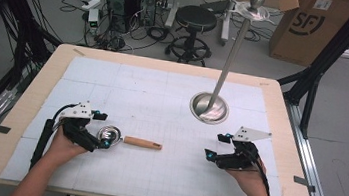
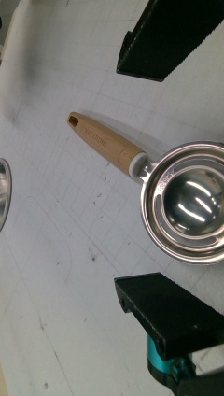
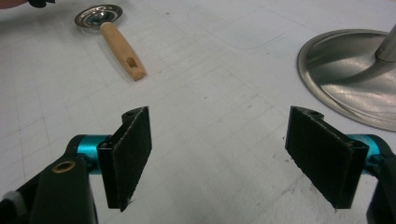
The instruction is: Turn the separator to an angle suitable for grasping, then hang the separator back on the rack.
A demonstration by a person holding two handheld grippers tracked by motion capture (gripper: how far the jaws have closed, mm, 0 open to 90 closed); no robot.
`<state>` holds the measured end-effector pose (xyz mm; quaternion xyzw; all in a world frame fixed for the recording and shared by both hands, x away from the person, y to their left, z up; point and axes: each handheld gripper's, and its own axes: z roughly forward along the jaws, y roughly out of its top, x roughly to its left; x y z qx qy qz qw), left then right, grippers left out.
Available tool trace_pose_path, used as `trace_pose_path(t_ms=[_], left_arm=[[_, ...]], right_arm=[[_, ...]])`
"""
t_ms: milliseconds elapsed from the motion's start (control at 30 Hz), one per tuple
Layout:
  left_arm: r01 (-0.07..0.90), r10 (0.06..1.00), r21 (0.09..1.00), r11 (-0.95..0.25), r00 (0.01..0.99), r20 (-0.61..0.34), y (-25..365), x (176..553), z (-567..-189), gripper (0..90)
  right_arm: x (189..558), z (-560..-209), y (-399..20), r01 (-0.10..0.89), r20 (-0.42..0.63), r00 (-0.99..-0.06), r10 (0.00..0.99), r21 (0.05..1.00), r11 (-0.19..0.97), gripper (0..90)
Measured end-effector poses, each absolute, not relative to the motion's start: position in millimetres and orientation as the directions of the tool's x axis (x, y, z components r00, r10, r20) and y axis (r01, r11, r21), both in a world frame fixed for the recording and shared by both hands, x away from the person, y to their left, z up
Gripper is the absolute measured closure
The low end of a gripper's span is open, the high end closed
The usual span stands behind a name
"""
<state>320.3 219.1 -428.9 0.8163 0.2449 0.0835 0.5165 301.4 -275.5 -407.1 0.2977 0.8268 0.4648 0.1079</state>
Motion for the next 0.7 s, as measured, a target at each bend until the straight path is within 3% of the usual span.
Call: trace_pose_path(t_ms=[400,700], left_arm=[[0.307,0.489,0.875,-0.375,0.867,-0.095,214.9,318.4,-422.4,1.7],[0.266,0.44,0.82,-0.506,0.898,-0.02,191.0,323.4,-403.0,1.7]], right_arm=[[302.6,-409.6,-276.5,0.403,0.107,-0.8,0.59,0.824,0.397,21.8],[299.0,-406.2,-279.4,0.382,0.094,-0.806,0.584,0.836,0.393,21.8]])
